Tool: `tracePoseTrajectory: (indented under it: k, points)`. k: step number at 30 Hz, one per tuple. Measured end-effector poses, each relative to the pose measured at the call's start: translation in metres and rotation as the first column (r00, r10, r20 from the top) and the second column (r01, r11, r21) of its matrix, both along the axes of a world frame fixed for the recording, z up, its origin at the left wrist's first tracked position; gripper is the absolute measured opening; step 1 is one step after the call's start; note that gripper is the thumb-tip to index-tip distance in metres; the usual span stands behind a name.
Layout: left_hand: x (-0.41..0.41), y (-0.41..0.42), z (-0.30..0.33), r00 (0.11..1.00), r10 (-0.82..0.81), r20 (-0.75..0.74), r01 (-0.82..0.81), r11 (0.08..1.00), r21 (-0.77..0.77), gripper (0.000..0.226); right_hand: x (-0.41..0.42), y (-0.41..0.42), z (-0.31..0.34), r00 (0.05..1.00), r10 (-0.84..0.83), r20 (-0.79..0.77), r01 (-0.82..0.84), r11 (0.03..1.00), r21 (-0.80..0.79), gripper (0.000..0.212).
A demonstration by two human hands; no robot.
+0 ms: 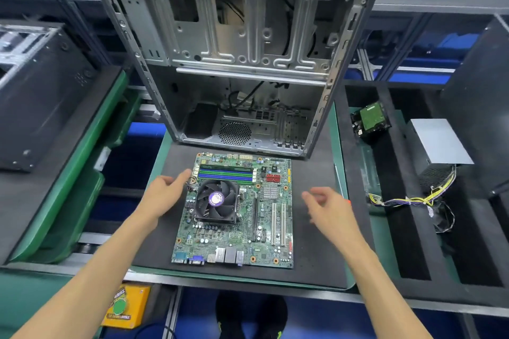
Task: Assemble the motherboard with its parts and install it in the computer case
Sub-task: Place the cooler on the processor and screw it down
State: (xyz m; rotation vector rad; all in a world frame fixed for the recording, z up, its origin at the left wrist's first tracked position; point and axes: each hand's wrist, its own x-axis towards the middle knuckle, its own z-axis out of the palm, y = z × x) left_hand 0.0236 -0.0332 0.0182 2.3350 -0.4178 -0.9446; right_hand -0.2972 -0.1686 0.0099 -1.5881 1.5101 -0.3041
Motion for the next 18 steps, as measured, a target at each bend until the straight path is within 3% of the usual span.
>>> tracePoseTrajectory:
  k: [2,4,7,9,13,18]
  points:
    - [0.005,0.001,0.003,0.995,-0.089,-0.052,0.093,0.993,0.078,0.062,0.023,0.001,-0.002,0.997,0.063,-0.042,-0.055,0.983,0.177,0.061]
    - [0.010,-0.001,0.008,0.982,-0.140,-0.130,0.155,0.981,0.117,0.065,0.039,0.001,0.000,0.982,0.131,-0.137,-0.099,0.971,0.217,0.072]
    - [0.014,-0.005,0.013,0.930,-0.183,-0.319,0.225,0.969,0.102,0.067,0.048,-0.005,0.001,0.977,0.129,-0.168,-0.087,0.968,0.235,0.053]
    - [0.015,-0.005,0.016,0.889,-0.222,-0.401,0.270,0.961,0.066,0.077,0.051,-0.009,0.005,0.987,0.087,-0.137,-0.048,0.963,0.264,0.054]
    - [0.020,-0.004,0.015,0.860,-0.250,-0.446,0.282,0.959,0.007,0.087,0.052,-0.006,0.004,0.996,-0.072,-0.050,0.083,0.958,0.274,0.056]
    - [0.021,-0.004,0.014,0.839,-0.282,-0.465,0.312,0.950,-0.012,0.072,0.058,0.003,0.000,0.992,-0.022,-0.127,0.053,0.968,0.247,0.059]
